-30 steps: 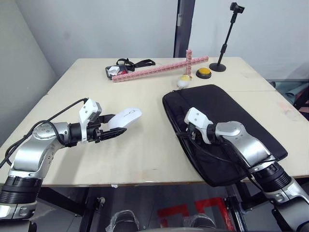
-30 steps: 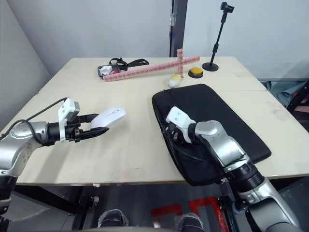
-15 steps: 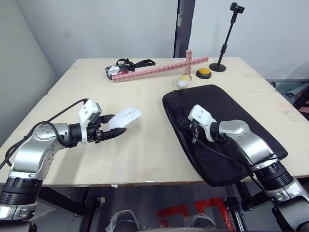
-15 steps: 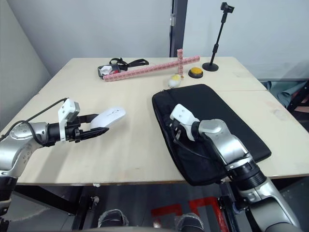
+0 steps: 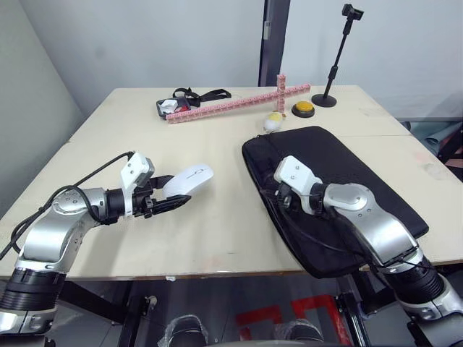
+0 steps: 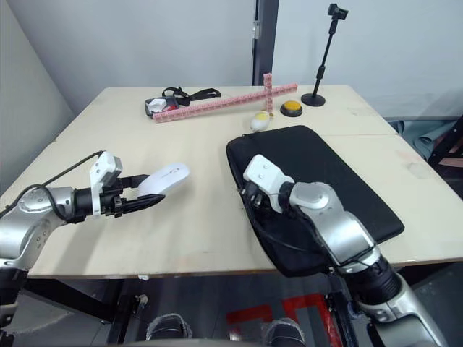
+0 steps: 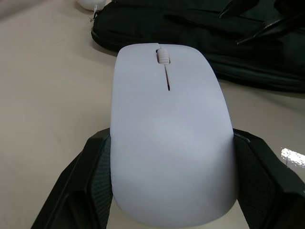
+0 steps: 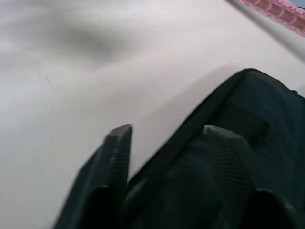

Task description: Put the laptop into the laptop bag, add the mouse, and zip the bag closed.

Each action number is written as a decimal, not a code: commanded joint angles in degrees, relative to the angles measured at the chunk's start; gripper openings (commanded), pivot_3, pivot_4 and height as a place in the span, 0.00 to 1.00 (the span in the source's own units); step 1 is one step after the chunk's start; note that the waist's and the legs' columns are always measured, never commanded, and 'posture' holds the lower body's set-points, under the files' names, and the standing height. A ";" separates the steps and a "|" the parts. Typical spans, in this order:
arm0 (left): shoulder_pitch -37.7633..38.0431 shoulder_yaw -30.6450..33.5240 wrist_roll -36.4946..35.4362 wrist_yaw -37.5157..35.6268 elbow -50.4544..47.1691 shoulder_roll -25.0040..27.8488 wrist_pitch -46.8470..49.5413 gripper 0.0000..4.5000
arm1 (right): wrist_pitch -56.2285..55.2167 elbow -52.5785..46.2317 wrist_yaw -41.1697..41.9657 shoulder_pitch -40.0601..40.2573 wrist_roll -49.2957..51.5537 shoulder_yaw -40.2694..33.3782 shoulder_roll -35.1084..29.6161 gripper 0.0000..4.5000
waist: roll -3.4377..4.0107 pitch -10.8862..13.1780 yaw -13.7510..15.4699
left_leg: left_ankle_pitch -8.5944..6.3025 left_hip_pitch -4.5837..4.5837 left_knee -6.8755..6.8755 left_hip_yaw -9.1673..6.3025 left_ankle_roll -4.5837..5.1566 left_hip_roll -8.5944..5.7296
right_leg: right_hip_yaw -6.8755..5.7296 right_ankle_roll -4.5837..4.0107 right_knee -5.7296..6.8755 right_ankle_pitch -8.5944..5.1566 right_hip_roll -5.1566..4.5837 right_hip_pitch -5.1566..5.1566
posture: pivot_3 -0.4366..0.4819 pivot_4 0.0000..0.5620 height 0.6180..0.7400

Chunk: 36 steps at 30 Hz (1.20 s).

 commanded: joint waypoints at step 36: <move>1.16 1.22 -3.52 3.69 -5.07 -0.20 2.08 0.62 | -3.45 5.40 -5.47 3.05 -9.33 0.15 6.16 0.01 | 0.01 0.00 -0.68 | -0.02 0.31 -0.29 0.04 -0.07 0.00 | 0.05 0.39 0.02 -0.10 0.04 0.14 | 0.48 0.27 1.00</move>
